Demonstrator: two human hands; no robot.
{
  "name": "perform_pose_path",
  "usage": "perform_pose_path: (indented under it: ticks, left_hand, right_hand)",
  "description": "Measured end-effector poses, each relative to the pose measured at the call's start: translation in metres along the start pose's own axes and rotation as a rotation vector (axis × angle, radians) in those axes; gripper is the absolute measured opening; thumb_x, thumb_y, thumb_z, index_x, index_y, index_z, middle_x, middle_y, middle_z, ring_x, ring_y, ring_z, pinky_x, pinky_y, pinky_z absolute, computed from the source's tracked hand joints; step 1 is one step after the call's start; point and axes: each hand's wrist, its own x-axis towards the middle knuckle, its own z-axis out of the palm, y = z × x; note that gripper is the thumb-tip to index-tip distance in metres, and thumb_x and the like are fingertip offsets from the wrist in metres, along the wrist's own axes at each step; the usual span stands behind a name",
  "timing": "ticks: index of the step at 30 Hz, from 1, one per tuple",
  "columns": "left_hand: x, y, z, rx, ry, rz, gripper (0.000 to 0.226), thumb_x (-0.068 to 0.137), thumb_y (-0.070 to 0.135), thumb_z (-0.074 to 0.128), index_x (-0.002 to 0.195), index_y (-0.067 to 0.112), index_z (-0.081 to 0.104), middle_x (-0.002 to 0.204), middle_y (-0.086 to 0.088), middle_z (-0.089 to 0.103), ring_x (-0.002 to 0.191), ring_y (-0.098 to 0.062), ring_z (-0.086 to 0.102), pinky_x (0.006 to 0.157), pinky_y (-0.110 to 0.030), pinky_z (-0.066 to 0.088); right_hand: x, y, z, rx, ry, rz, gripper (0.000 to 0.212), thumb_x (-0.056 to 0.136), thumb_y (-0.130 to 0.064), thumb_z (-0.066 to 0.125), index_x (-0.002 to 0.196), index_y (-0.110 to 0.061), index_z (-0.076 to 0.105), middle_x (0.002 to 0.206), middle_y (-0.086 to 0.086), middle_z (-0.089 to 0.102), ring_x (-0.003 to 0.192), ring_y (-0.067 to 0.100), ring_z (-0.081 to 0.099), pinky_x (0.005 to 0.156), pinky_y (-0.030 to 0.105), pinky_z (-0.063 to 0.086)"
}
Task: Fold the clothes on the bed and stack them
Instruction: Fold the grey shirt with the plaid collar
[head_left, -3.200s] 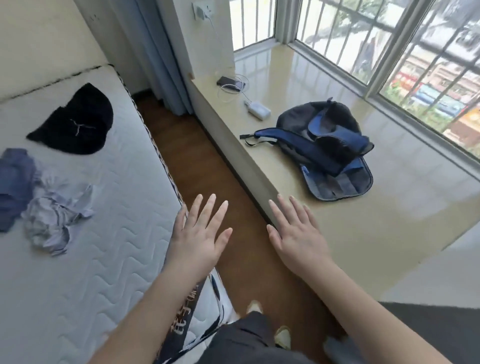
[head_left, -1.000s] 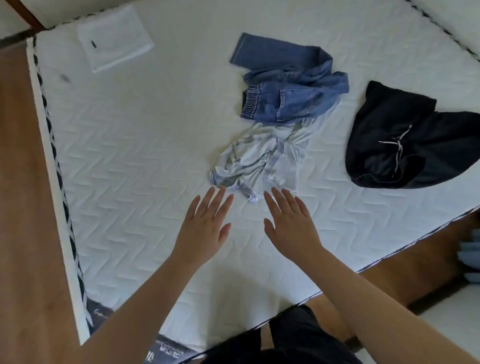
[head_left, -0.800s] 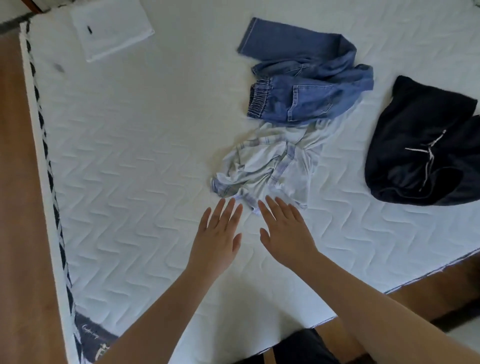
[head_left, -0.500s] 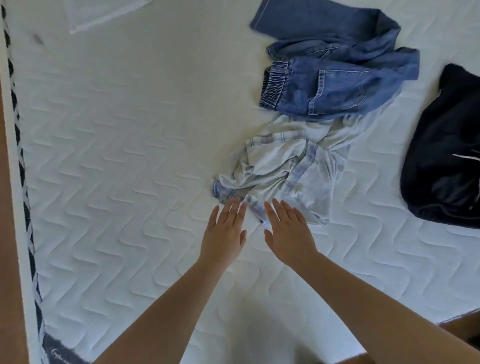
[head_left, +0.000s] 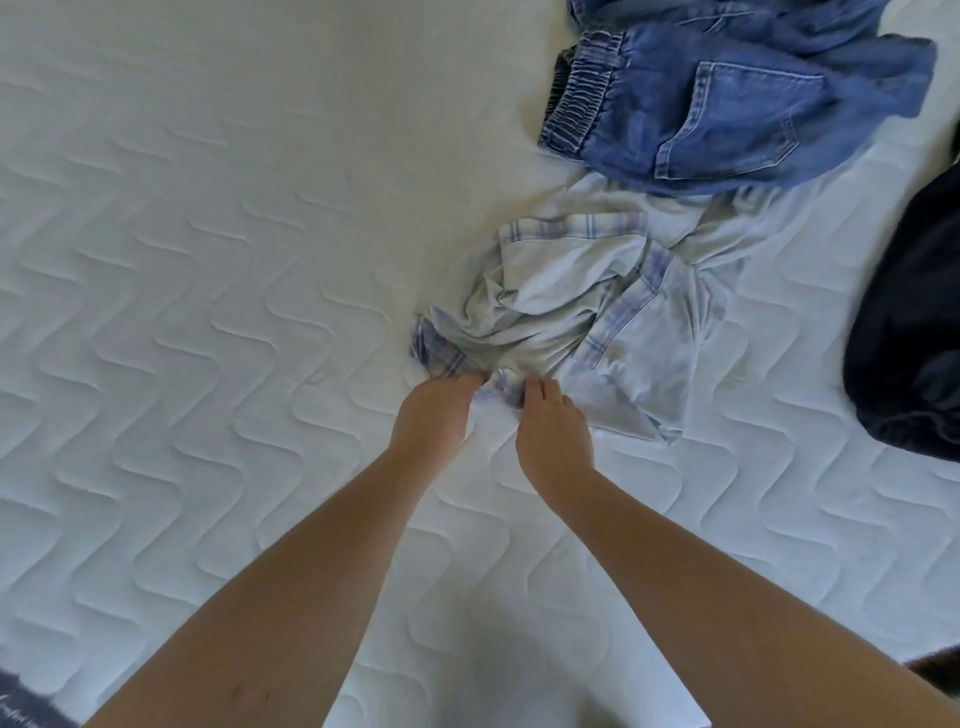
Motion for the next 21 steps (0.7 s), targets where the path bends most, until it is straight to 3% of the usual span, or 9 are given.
perform_pose_path:
  ticks: [4, 9, 14, 18, 21]
  left_hand:
    - [-0.018, 0.001, -0.001, -0.025, -0.029, 0.003, 0.024, 0.098, 0.017, 0.052, 0.117, 0.01, 0.064, 0.108, -0.01, 0.069, 0.102, -0.028, 0.064, 0.087, -0.03, 0.042]
    - [-0.044, 0.025, -0.037, -0.231, 0.044, -0.085, 0.023, 0.1, 0.015, 0.043, 0.112, 0.01, 0.062, 0.098, -0.014, 0.069, 0.089, -0.034, 0.063, 0.077, -0.041, 0.05]
    - [-0.081, 0.062, -0.1, -0.371, 0.08, -0.059, 0.022, 0.104, 0.022, 0.037, 0.111, 0.017, 0.057, 0.084, -0.004, 0.064, 0.073, -0.022, 0.059, 0.064, -0.03, 0.041]
    - [-0.116, 0.1, -0.148, -0.425, 0.083, 0.006, 0.022, 0.096, 0.038, 0.054, 0.111, 0.022, 0.054, 0.066, 0.014, 0.051, 0.06, -0.006, 0.051, 0.053, -0.017, 0.032]
    - [-0.145, 0.116, -0.177, -0.315, 0.079, 0.166, 0.049, 0.078, 0.039, 0.077, 0.117, 0.025, 0.052, 0.083, 0.015, 0.055, 0.069, -0.007, 0.054, 0.06, -0.017, 0.036]
  right_hand:
    - [-0.012, 0.01, -0.004, 0.111, -0.042, 0.008, 0.021, 0.098, -0.012, 0.048, 0.118, -0.01, 0.052, 0.116, 0.008, 0.054, 0.102, 0.025, 0.057, 0.084, 0.03, 0.044]
    - [-0.048, 0.014, -0.03, 0.351, -0.075, 0.017, 0.023, 0.098, -0.01, 0.046, 0.115, -0.008, 0.061, 0.102, 0.012, 0.059, 0.094, 0.028, 0.058, 0.078, 0.036, 0.046]
    - [-0.095, 0.018, -0.08, 0.477, -0.016, 0.025, 0.019, 0.097, -0.014, 0.048, 0.104, -0.012, 0.066, 0.09, 0.003, 0.06, 0.085, 0.023, 0.058, 0.068, 0.028, 0.038]
    - [-0.13, 0.012, -0.134, 0.627, 0.03, 0.051, 0.019, 0.093, -0.01, 0.046, 0.091, -0.019, 0.062, 0.084, -0.001, 0.063, 0.074, 0.016, 0.056, 0.06, 0.022, 0.039]
    - [-0.161, 0.012, -0.173, 0.594, 0.024, -0.017, 0.018, 0.094, -0.01, 0.046, 0.084, -0.022, 0.055, 0.075, -0.004, 0.058, 0.068, 0.011, 0.052, 0.055, 0.014, 0.035]
